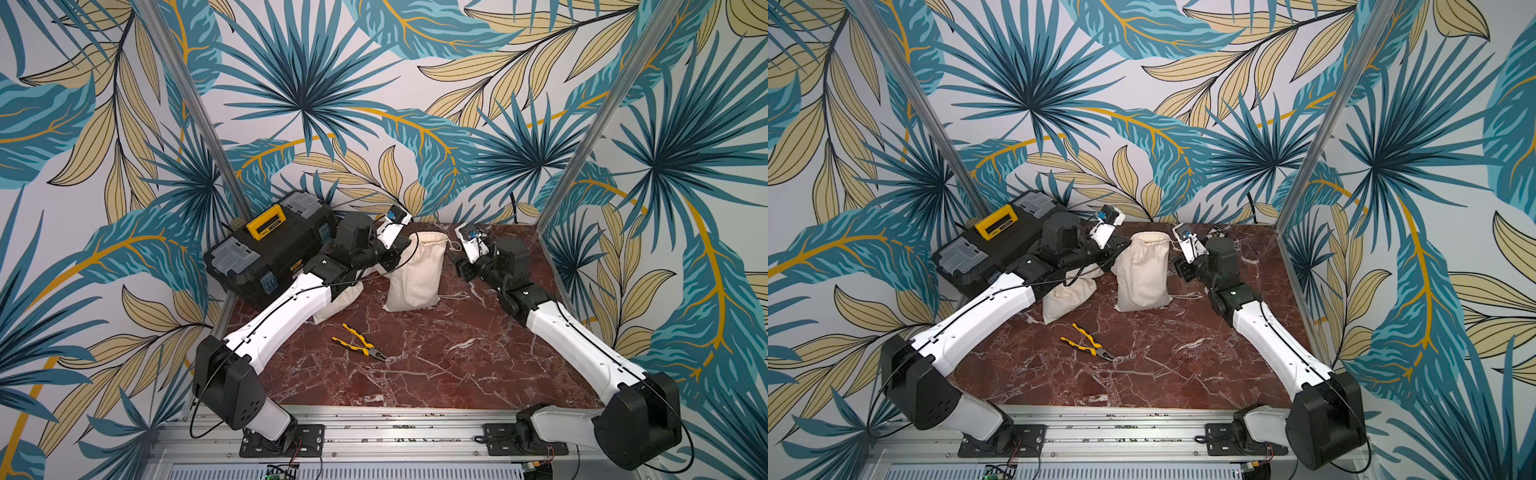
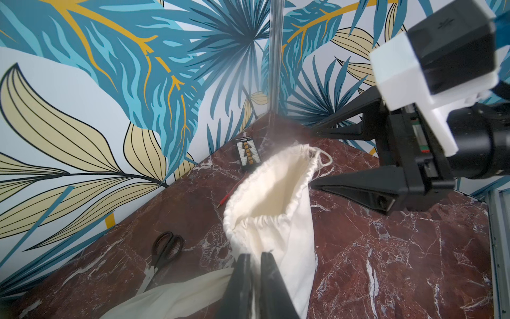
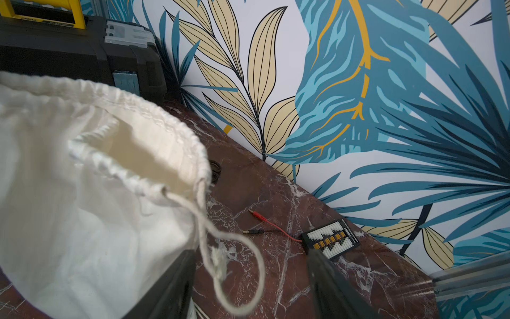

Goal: Close the soil bag
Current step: Frap the soil bag at the center of the board.

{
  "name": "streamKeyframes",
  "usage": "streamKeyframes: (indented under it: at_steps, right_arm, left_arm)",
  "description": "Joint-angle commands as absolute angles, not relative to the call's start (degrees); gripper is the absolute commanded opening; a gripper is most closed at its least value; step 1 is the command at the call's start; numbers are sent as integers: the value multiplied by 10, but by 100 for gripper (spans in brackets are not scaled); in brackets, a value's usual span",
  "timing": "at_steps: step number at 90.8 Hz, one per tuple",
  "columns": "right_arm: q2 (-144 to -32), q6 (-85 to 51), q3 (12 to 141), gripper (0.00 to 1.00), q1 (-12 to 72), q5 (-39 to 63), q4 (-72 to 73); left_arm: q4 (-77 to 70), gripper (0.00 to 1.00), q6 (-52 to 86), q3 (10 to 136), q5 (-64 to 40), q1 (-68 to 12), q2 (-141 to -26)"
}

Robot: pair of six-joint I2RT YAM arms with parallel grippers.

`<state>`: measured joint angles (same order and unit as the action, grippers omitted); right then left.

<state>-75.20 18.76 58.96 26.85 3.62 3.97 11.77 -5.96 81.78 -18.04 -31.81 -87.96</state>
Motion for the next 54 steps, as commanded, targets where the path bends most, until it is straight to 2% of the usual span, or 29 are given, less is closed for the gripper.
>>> streamKeyframes:
  at_steps: [1,5,16,29,45,54]
  right_arm:
    - [-763,194,609,55,266,70,31]
    - [-767,192,617,43,266,87,21]
    - [-758,176,624,0,265,71,5]
    - [-687,148,590,0,258,5,24]
    - [-594,104,563,0,246,-55,24]
    - [-560,82,551,0,244,-45,27]
  left_arm:
    - [105,12,-58,810,-190,-319,-866]
    - [103,12,-59,808,-187,-318,-866]
    - [107,12,-62,804,-148,-317,-866]
    - [115,7,-49,787,-73,-304,-866]
    - [87,2,-2,741,-51,-254,-870]
    - [85,1,-2,738,-33,-246,-875]
